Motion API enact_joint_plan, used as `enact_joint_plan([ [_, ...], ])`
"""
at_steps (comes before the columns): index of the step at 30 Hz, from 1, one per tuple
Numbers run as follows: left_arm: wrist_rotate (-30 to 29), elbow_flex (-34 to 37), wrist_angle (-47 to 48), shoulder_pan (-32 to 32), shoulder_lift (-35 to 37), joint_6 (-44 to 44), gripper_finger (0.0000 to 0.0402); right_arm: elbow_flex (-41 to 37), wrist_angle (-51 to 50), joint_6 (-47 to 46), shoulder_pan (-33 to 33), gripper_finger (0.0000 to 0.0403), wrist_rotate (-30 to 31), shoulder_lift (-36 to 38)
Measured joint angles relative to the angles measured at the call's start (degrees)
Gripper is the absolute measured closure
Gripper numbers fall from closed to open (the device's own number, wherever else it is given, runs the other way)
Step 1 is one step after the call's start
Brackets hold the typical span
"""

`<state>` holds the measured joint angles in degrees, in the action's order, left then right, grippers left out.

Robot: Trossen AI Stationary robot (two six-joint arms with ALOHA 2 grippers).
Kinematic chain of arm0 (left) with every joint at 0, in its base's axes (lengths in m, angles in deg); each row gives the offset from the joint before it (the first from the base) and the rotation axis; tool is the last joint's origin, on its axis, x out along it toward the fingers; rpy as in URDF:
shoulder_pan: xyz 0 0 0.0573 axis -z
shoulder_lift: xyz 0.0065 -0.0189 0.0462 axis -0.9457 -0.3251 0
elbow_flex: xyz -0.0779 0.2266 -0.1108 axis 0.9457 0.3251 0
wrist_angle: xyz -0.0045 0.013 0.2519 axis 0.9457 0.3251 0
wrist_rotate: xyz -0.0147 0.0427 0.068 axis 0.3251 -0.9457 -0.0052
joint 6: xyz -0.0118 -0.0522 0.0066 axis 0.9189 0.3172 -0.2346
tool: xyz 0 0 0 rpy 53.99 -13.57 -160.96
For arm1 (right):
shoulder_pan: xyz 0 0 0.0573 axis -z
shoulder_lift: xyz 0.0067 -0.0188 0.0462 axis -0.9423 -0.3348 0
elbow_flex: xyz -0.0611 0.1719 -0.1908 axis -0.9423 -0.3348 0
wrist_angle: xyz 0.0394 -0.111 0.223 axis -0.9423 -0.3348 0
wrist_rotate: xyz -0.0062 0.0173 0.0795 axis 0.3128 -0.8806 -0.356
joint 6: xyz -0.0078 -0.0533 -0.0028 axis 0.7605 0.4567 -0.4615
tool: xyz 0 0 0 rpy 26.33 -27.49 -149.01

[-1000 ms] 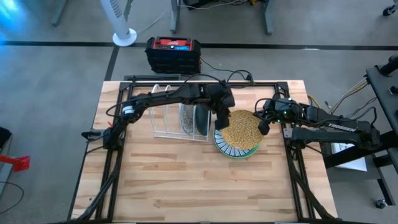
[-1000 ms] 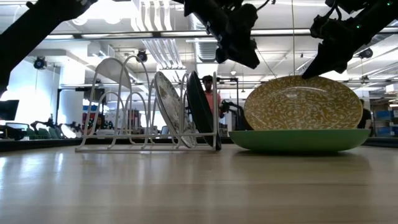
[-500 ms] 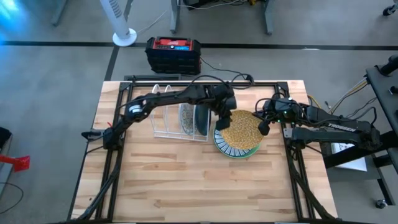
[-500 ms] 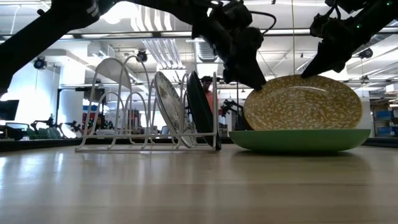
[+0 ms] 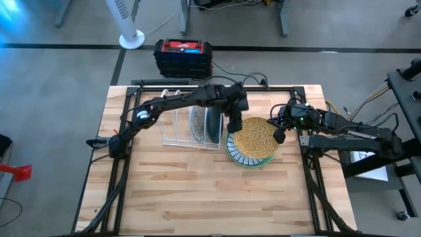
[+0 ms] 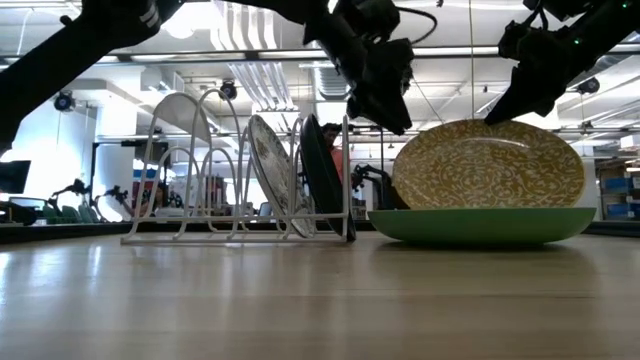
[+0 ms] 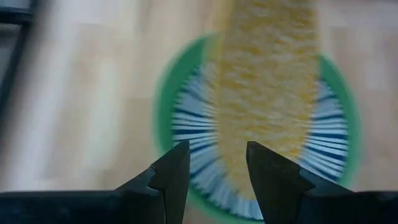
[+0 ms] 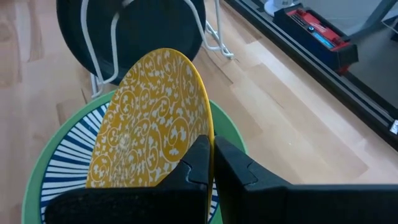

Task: Sort dishes
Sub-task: Put the yellow plate in the dish rack

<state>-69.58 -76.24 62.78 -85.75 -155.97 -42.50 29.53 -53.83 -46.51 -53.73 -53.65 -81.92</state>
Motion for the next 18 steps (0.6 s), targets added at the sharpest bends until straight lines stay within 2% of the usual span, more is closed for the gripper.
enact_joint_plan([
  [3,-1.2,-1.0,-0.4,-0.8,0.0,0.8,0.0253,0.0,0.0,0.1,0.0,0.0403,0.0,0.0],
  [8,5.6,0.2,-2.1,-1.3,0.0,1.1,0.0253,0.0,0.0,0.1,0.0,0.0403,0.0,0.0],
  [11,6.6,1.6,-3.3,-1.3,0.0,1.1,0.0253,0.0,0.0,0.1,0.0,0.0403,0.0,0.0],
  [15,10.6,3.2,-5.4,-1.3,-0.1,1.3,0.0253,0.0,0.0,0.1,0.0,0.0403,0.0,0.0],
  [18,10.7,4.8,-7.0,-1.3,-0.1,2.0,0.0253,0.0,0.0,0.1,0.0,0.0403,0.0,0.0],
])
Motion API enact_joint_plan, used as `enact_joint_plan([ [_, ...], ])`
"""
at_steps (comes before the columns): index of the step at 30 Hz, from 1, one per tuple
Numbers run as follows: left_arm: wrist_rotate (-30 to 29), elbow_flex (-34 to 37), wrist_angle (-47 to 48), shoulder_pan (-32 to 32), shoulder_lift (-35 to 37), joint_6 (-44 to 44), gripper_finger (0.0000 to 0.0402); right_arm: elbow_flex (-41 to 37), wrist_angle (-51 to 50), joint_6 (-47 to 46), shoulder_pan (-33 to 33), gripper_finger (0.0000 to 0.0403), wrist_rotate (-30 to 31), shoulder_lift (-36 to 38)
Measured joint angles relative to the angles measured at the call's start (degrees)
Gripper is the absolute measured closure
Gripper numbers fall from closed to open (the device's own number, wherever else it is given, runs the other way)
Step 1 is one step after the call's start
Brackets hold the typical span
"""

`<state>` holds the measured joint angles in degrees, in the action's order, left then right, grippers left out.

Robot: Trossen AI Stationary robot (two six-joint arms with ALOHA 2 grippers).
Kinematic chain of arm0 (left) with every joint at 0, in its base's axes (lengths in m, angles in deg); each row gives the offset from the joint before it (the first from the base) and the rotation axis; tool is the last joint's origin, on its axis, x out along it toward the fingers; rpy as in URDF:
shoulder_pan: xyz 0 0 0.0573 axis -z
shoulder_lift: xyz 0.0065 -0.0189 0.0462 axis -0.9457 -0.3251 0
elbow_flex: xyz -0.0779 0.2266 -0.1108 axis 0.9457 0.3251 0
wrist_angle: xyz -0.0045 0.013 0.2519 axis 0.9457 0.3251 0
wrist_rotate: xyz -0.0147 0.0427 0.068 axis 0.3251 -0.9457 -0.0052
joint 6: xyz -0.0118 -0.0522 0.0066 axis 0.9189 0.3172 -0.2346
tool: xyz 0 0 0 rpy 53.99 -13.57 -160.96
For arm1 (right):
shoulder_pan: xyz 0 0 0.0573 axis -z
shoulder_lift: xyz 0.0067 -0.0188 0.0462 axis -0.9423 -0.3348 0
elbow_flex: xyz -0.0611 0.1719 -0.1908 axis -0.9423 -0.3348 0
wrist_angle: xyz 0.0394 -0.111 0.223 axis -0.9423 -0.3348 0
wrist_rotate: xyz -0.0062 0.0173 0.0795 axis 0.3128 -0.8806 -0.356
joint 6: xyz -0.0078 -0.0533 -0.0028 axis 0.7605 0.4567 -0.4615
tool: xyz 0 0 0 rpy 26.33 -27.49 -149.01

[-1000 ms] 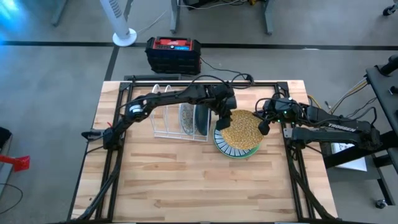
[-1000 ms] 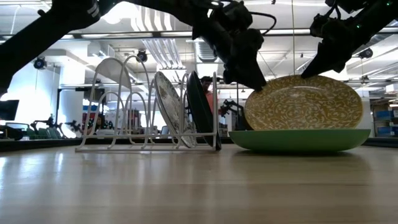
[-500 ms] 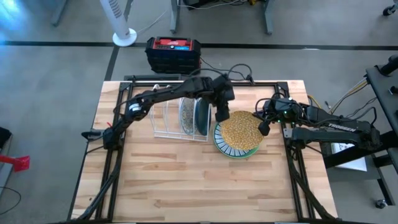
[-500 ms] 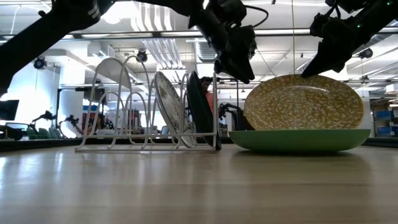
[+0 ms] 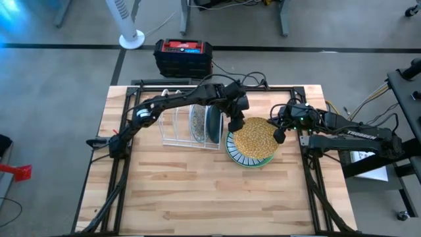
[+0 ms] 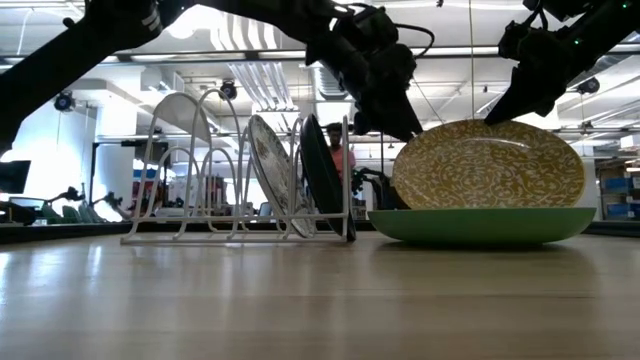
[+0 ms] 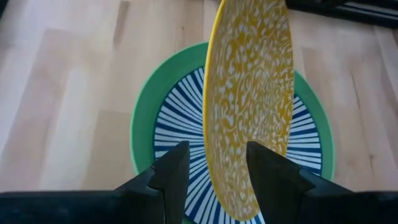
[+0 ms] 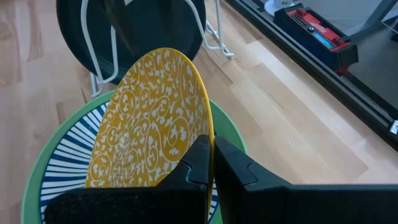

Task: Sort dishes
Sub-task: Put the yellow plate in the dish rack

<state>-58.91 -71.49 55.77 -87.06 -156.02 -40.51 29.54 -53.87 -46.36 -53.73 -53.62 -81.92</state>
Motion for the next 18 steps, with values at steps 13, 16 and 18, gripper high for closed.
enact_joint_plan([
  [13,4.0,6.2,-8.6,0.6,0.0,2.9,0.0253,0.0,0.1,0.3,0.0,0.0403,0.0,0.0],
  [16,4.2,7.6,-11.3,1.1,0.0,2.9,0.0253,0.0,0.1,0.4,0.0,0.0403,0.0,0.0],
  [18,4.1,8.5,-12.7,1.5,0.0,3.0,0.0253,0.0,0.2,0.5,0.0,0.0403,-0.2,0.0],
])
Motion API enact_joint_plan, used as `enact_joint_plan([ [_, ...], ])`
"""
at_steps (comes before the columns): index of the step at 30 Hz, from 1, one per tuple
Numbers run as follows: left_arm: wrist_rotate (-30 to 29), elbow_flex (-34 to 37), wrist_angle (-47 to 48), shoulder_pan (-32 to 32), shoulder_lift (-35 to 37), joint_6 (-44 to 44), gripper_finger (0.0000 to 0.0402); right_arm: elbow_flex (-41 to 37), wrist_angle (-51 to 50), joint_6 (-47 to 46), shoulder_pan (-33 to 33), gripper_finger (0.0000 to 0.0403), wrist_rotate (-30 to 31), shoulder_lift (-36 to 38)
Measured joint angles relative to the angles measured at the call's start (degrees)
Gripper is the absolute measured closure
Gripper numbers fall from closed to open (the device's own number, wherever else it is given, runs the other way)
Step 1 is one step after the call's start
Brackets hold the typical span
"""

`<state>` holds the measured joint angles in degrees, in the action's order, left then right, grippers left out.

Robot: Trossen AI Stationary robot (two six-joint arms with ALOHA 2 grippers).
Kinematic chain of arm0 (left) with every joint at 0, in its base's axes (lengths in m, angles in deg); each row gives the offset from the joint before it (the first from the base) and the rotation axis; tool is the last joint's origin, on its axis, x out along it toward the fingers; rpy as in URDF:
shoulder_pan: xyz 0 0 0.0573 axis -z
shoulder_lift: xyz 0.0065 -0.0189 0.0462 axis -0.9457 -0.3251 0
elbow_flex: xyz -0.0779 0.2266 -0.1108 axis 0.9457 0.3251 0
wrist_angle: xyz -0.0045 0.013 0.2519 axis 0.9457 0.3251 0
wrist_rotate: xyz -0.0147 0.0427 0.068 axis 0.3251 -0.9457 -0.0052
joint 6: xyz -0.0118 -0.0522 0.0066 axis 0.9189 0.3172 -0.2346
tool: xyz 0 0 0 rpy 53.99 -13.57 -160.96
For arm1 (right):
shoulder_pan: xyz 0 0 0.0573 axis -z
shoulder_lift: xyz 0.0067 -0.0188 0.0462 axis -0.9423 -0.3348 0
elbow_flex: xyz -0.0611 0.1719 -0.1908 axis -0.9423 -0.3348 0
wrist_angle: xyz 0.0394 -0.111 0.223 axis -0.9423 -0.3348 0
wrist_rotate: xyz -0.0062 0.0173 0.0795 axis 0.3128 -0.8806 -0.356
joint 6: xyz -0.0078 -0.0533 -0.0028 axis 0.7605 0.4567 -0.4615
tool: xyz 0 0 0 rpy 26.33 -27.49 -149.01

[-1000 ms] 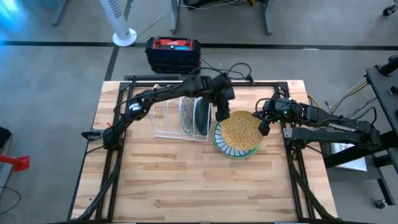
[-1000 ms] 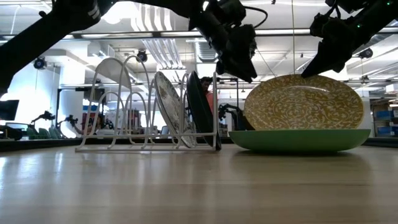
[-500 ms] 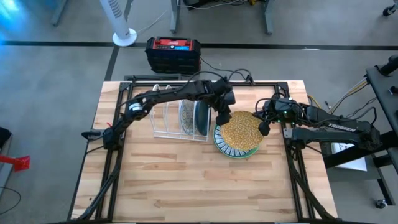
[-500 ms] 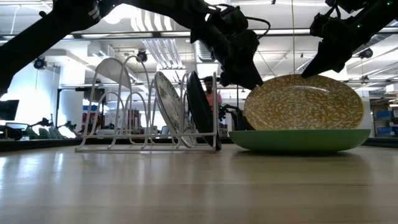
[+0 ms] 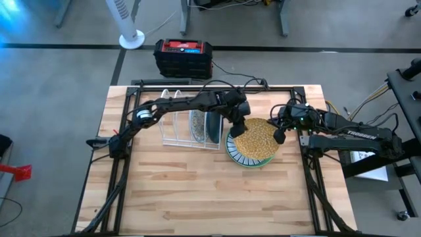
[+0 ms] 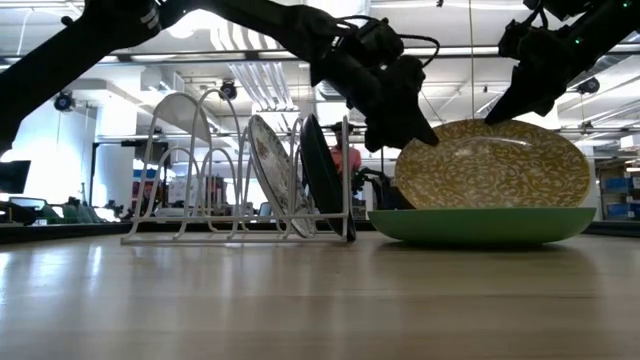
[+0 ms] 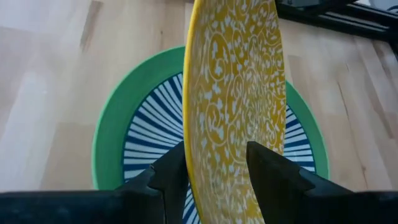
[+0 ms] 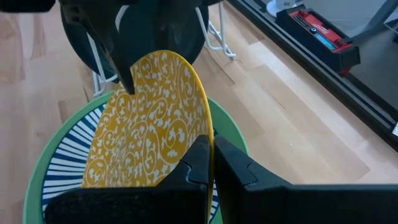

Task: Sort dishes
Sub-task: Put the yellow plate in the dish rack

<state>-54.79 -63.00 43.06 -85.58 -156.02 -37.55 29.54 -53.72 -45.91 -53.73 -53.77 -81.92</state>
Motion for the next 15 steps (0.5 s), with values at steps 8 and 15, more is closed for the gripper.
enact_joint_plan([
  [8,0.5,4.0,-6.6,0.3,0.0,2.3,0.0253,0.0,0.1,0.0,0.0,0.0403,0.0,0.0],
  [15,0.4,4.9,-8.6,0.4,0.0,2.5,0.0268,0.0,0.2,0.0,0.0,0.0403,0.0,0.0],
])
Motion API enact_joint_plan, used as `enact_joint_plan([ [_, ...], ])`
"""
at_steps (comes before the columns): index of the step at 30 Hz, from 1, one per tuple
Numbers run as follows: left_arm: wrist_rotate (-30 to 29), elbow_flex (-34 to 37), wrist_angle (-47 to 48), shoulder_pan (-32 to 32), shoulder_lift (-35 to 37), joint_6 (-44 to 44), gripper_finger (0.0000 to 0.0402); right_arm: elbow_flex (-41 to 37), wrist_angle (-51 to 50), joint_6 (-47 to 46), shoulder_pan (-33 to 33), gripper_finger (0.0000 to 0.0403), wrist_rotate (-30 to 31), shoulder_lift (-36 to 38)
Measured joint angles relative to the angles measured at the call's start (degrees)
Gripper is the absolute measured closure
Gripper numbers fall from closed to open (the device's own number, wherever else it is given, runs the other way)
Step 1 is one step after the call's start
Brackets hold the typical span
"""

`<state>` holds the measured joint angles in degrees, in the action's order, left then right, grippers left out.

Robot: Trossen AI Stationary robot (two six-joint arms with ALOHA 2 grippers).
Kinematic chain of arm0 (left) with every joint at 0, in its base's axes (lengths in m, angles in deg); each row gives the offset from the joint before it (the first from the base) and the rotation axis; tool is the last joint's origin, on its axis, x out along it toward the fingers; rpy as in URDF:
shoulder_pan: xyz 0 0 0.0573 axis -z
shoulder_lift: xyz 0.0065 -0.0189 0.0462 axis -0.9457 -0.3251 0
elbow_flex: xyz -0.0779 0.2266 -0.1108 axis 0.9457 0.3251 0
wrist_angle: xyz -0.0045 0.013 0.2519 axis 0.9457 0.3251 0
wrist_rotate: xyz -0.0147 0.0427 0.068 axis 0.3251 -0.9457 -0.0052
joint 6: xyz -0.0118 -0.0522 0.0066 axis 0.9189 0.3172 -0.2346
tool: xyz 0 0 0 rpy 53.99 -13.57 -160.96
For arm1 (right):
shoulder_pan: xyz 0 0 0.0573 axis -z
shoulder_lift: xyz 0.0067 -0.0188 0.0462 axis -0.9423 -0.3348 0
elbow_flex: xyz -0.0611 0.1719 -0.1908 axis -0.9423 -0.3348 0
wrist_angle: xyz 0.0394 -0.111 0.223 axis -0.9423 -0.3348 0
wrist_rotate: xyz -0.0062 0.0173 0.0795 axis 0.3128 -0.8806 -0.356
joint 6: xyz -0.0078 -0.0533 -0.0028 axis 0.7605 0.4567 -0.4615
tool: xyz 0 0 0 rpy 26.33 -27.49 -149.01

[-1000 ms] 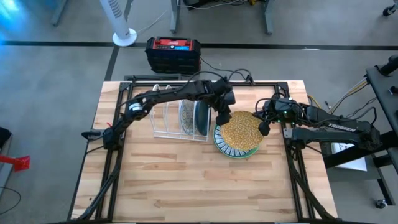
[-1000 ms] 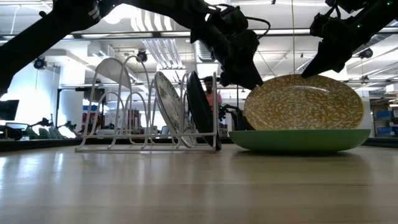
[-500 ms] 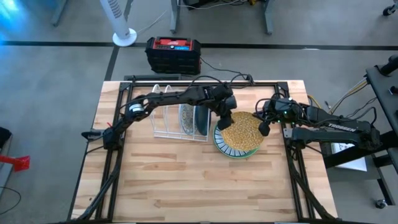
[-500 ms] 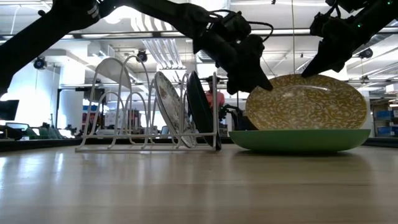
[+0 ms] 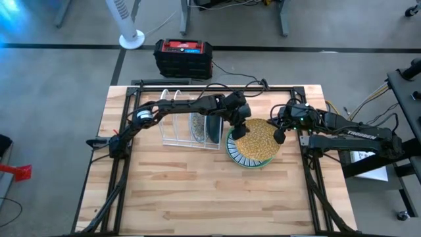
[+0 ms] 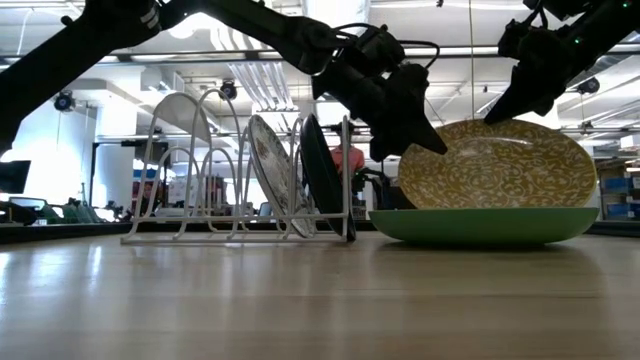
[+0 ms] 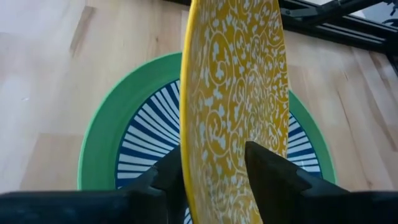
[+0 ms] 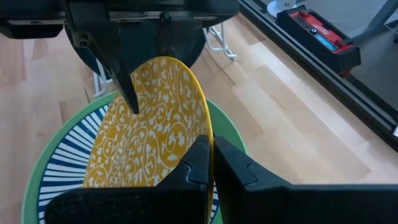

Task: Sort dishes
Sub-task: Put the yellow plate in the dish rack

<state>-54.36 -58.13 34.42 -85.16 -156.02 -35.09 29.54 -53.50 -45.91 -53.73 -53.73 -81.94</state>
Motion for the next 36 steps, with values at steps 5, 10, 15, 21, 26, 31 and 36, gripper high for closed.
enact_joint_plan([
  [5,-0.2,0.0,-1.1,0.0,0.0,2.6,0.031,0.0,0.1,0.0,0.0,0.0403,0.0,0.0],
  [10,-0.4,0.0,-1.1,0.0,0.0,5.0,0.0361,0.0,0.3,0.0,0.0,0.0403,-0.5,0.0],
  [15,0.6,0.0,-1.0,0.0,0.0,7.9,0.0392,0.0,0.4,0.2,0.0,0.0403,-0.7,0.1],
  [21,-0.3,0.0,-1.2,0.2,0.0,8.1,0.0394,0.0,0.4,0.0,0.0,0.0403,-0.7,0.1],
  [26,-2.0,-1.9,-0.4,0.4,0.0,8.5,0.0396,1.6,-1.7,-3.7,0.0,0.0395,-0.2,0.1],
  [31,-6.6,-6.5,4.0,0.8,0.0,7.7,0.0397,4.9,-3.8,-7.0,0.1,0.0356,0.4,0.1],
  [36,-8.8,-10.8,8.1,1.9,0.0,7.4,0.0398,7.4,-4.0,-7.9,0.0,0.0312,-0.8,0.0],
])
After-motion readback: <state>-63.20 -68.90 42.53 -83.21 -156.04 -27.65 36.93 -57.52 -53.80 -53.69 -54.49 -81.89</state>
